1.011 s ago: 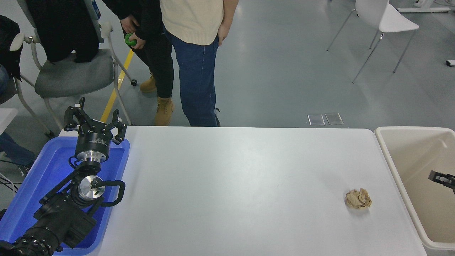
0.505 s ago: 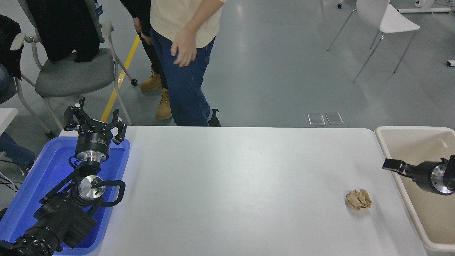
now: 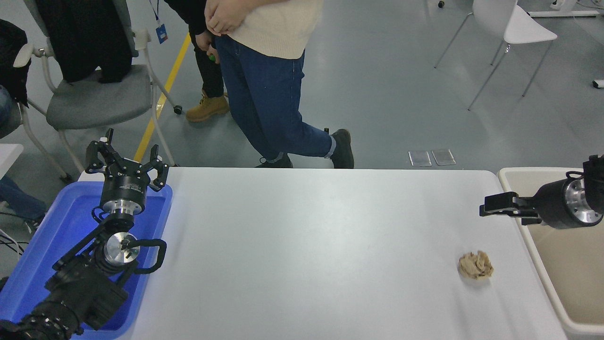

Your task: Pick up foil plate and place in dustbin

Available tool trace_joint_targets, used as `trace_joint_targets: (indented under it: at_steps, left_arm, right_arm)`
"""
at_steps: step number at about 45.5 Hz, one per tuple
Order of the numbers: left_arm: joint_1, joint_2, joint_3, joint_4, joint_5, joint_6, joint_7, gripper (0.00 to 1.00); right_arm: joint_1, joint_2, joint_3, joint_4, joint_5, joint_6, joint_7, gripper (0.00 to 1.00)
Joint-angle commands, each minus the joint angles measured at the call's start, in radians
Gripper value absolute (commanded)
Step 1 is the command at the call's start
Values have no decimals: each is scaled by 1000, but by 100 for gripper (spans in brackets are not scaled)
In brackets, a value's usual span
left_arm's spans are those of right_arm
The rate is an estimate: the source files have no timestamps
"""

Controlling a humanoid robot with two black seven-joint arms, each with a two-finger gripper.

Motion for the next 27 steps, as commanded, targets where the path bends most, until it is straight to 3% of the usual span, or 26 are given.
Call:
trace_joint_targets:
  at_steps: [1, 8, 12, 27]
  left_arm:
    - [0, 0, 0, 0, 0, 0, 0, 99]
    - [1, 0, 0, 0, -1, 0, 0, 99]
    - [1, 0, 0, 0, -1, 0, -1, 99]
    - [1, 0, 0, 0, -1, 0, -1, 99]
  right_arm:
    - [315, 202, -144, 153, 192, 121, 1, 100]
    - [393, 366, -144, 161, 347, 162, 0, 100]
    - [410, 446, -152, 161, 377, 164, 0, 100]
    - [422, 531, -172, 163, 399, 196, 1, 100]
